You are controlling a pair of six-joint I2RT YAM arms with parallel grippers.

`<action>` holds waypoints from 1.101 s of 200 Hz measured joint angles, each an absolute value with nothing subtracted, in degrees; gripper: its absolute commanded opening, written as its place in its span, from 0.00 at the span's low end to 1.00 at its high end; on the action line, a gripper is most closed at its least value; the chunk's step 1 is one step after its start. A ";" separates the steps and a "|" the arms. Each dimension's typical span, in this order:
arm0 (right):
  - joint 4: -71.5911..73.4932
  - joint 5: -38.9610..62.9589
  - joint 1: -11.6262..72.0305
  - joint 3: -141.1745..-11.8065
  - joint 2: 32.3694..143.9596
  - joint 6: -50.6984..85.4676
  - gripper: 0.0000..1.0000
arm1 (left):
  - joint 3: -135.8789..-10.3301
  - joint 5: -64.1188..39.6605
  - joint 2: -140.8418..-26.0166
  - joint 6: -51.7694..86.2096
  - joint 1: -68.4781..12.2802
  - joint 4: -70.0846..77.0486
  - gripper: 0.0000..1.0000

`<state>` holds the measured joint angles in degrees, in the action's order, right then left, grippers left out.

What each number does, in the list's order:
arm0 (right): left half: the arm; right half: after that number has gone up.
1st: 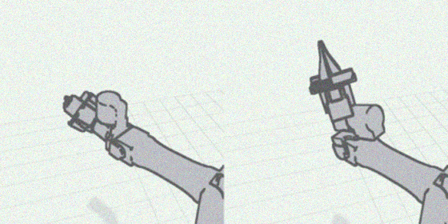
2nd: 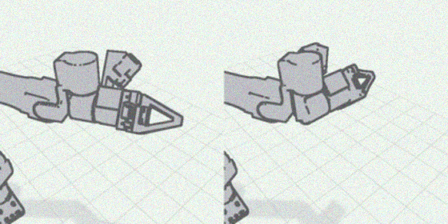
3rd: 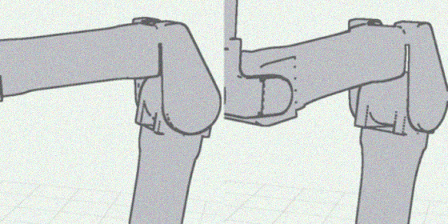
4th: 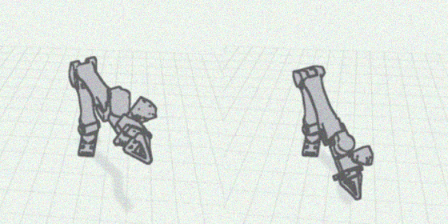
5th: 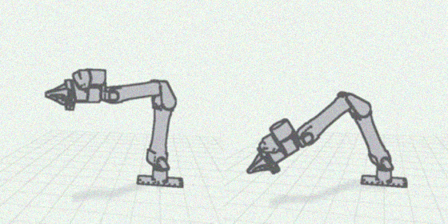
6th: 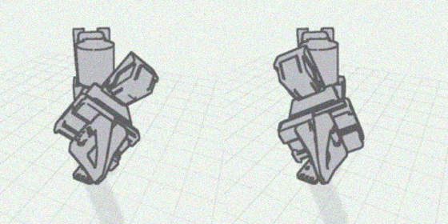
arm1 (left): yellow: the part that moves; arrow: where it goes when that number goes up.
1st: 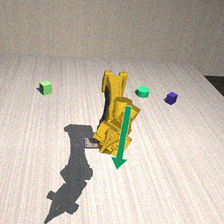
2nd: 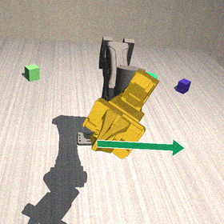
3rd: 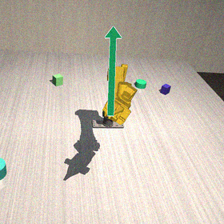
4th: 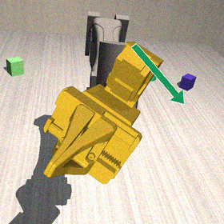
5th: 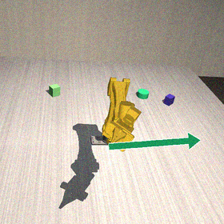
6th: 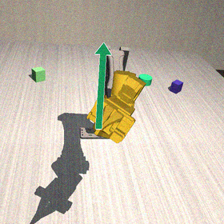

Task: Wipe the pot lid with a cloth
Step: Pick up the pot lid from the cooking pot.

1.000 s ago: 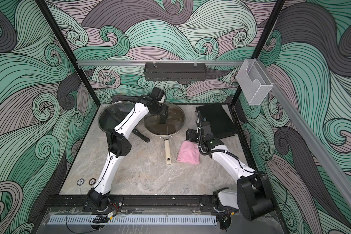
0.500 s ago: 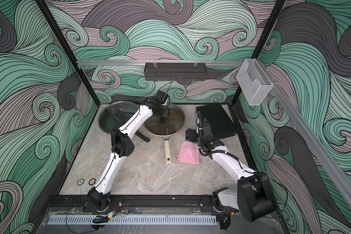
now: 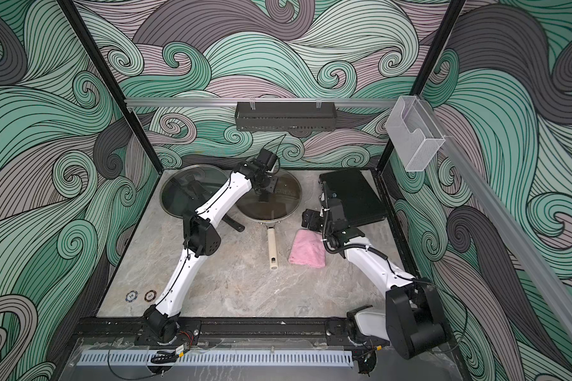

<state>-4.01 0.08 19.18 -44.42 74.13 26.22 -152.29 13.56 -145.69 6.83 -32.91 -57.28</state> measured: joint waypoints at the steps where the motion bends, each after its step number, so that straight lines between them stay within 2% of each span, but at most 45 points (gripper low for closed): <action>1: -4.01 0.08 19.18 -44.40 74.13 26.22 0.92 | -152.31 13.65 -145.69 6.79 -32.93 -57.28 0.59; 76: -3.79 0.23 19.18 -44.42 74.13 26.92 0.92 | -152.81 18.65 -145.75 2.70 -33.78 -59.99 0.56; 184: -3.57 0.27 19.18 -44.31 74.30 27.18 0.92 | -152.81 7.81 -145.73 4.58 -31.40 -60.42 0.56; 220: -3.22 0.32 19.18 -44.31 74.94 27.40 0.92 | -152.81 6.87 -145.73 4.91 -31.18 -60.88 0.61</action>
